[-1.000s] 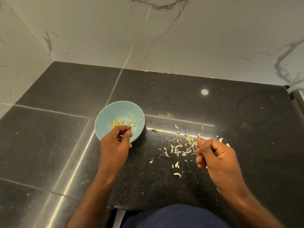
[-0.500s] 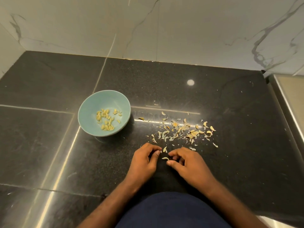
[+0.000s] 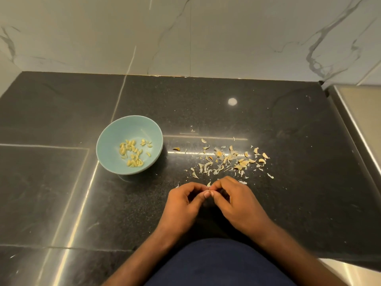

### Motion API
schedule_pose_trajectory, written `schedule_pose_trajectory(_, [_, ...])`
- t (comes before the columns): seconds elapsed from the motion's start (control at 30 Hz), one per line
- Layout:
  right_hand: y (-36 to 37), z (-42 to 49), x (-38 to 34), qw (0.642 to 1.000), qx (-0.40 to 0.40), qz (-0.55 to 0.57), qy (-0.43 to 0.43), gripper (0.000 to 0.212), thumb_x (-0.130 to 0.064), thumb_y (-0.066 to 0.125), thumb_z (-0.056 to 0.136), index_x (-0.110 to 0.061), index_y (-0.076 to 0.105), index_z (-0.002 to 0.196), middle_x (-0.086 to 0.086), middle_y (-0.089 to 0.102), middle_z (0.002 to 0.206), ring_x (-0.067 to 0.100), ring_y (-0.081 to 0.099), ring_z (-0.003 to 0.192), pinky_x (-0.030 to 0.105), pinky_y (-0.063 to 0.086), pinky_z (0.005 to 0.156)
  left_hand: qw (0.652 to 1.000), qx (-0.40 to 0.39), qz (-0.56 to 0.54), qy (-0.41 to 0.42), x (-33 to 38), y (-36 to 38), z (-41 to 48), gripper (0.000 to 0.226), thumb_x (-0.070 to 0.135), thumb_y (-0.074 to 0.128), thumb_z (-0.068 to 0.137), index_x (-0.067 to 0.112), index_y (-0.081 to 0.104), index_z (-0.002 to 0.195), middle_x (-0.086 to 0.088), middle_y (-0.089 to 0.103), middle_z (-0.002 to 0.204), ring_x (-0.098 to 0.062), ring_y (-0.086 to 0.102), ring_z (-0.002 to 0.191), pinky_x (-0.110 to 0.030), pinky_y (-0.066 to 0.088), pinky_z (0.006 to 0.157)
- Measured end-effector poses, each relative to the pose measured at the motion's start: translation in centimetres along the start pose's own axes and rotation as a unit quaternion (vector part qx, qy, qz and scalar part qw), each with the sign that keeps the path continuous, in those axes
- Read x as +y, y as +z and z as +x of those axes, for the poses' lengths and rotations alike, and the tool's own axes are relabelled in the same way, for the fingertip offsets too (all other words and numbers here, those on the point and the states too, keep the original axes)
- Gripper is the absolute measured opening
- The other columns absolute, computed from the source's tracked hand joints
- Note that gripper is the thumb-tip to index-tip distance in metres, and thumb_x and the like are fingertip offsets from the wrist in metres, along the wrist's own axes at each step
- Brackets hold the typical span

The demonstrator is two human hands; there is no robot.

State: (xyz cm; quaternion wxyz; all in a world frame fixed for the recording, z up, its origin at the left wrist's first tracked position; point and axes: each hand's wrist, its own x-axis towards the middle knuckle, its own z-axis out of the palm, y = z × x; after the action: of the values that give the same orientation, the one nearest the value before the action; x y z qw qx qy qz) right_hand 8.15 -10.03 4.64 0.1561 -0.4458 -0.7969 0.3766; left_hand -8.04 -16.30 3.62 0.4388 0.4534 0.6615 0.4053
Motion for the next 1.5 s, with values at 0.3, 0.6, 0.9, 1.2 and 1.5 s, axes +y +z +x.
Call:
schedule_pose_trajectory(0.3, [-2.5,0.6,-4.6,0.98,0.168,0.089,-0.063,0.006,-0.013,0.073,0.09,-0.018,0.071,0.093,-0.012,0.066,0.082,0.013,0.065,0.075,0.03,0.054,0.061,0.986,0.017,-0.158,0.058,6.0,-2.2,0.6,0.014,0.017,0.069,0.087,0.012,0.075,0.099,-0.003,0.076,0.083,-0.014,0.07,0.072,-0.023,0.056,0.064])
schedule_pose_trajectory(0.6, [-3.7,1.0,-6.5,0.961,0.242,0.111,-0.07,0.004,-0.012,0.071,0.085,-0.012,0.073,0.089,-0.007,0.069,0.08,0.015,0.068,0.073,0.03,0.056,0.062,0.986,0.006,-0.11,0.127,8.3,-3.0,0.5,0.018,0.023,0.07,0.086,0.024,0.076,0.103,0.012,0.076,0.088,-0.01,0.073,0.082,-0.022,0.057,0.07])
schedule_pose_trajectory(0.9, [-3.6,1.3,-8.6,0.937,0.234,0.256,0.027,0.013,-0.008,0.078,0.083,-0.016,0.07,0.077,0.003,0.069,0.067,0.017,0.064,0.055,0.03,0.055,0.049,0.98,0.047,-0.1,0.166,8.2,-3.3,0.7,0.014,0.018,0.072,0.087,0.024,0.076,0.099,0.009,0.075,0.085,-0.014,0.072,0.077,-0.034,0.061,0.066])
schedule_pose_trajectory(1.2, [-4.0,2.2,-8.9,0.882,0.172,0.429,0.09,0.008,0.003,0.065,0.09,0.001,0.064,0.081,0.007,0.063,0.057,0.013,0.055,0.047,0.024,0.046,0.045,0.968,0.024,-0.233,0.085,8.8,-3.4,1.1,0.015,0.016,0.069,0.083,0.01,0.076,0.095,-0.007,0.075,0.076,-0.014,0.069,0.068,-0.021,0.054,0.062])
schedule_pose_trajectory(1.5, [-5.0,2.7,-7.9,0.881,0.161,0.431,0.11,0.036,-0.01,0.045,0.102,-0.011,0.057,0.068,0.004,0.055,0.057,0.019,0.052,0.05,0.029,0.043,0.047,0.941,-0.021,-0.338,-0.007,8.8,-3.6,1.7,0.013,0.02,0.069,0.081,0.011,0.076,0.087,-0.011,0.071,0.08,-0.017,0.064,0.069,-0.022,0.052,0.059])
